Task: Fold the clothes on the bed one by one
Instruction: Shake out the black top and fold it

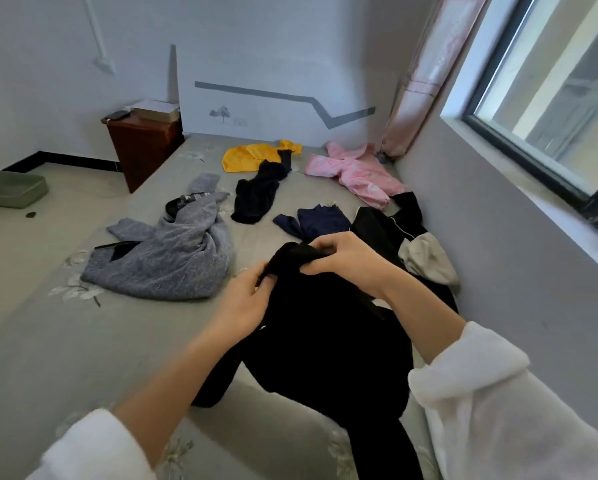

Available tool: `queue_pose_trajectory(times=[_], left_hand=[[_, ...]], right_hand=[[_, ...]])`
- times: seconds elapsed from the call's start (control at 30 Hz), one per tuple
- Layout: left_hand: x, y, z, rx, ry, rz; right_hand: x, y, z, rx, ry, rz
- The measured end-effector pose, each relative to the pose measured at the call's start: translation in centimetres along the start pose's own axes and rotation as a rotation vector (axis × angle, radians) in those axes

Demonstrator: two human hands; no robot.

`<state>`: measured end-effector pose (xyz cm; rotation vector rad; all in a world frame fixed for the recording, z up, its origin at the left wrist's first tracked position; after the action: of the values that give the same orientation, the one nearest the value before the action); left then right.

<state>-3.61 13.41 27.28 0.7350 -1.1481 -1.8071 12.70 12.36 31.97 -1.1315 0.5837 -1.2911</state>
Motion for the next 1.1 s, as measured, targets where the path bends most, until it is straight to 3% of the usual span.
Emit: queue_pose_trajectory(times=[0.1,0.23,0.47,0.53,0.67,0.77,0.83,0.93,1.03,1.1], left_hand=[[-0.8,1.6,1.0,0.140,-0.021,-0.005],[-1.9,5.8,1.3,0.234,-0.040,-0.064],[-2.7,10.6,4.2,0.307,0.014,-0.170],[-2.7,10.3,5.7,0.332,0.048,-0.158],[-2.7,7.5,9.9,0.316,0.153,-0.050],[-2.4,4.7,12.1,0.264,0.173,0.096],[-2.3,3.5,12.9,0.250,0.076,0.171],[-1.3,3.0,13.2,0.210,-0.333,0.217],[0.1,2.5,14.6,0.190,-0.666,0.337],[0.2,2.5,16.0,0.151,-0.724,0.400]], right_hand=[[1.8,2.2,1.2,-0.036,-0.047,-0.037],[3.4,5.4,-0.1,0.305,-0.131,-0.155],[4.9,9.1,1.0,0.603,0.196,-0.290],[5.3,9.5,2.2,0.487,0.329,-0.250],[6.1,9.2,4.9,-0.054,0.462,-0.118],[6.0,8.7,6.0,-0.347,0.310,-0.099],[6.3,7.6,5.5,-0.348,0.048,-0.134],[7.6,5.3,5.5,-0.174,-0.314,-0.186],[8.9,2.1,7.7,-0.075,-0.370,-0.110],[9.4,0.3,9.3,-0.043,-0.323,-0.066]])
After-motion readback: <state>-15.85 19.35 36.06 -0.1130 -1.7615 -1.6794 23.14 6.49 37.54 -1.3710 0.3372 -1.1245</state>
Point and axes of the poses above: each hand's wrist, its own x-axis away from the middle knuckle, its own z-axis out of the back of the hand, y = z × x, the point moved 7 cm from there along -x, towards the middle knuckle, and after that the axes turned 11 degrees about -y, right-handed, at the moved point
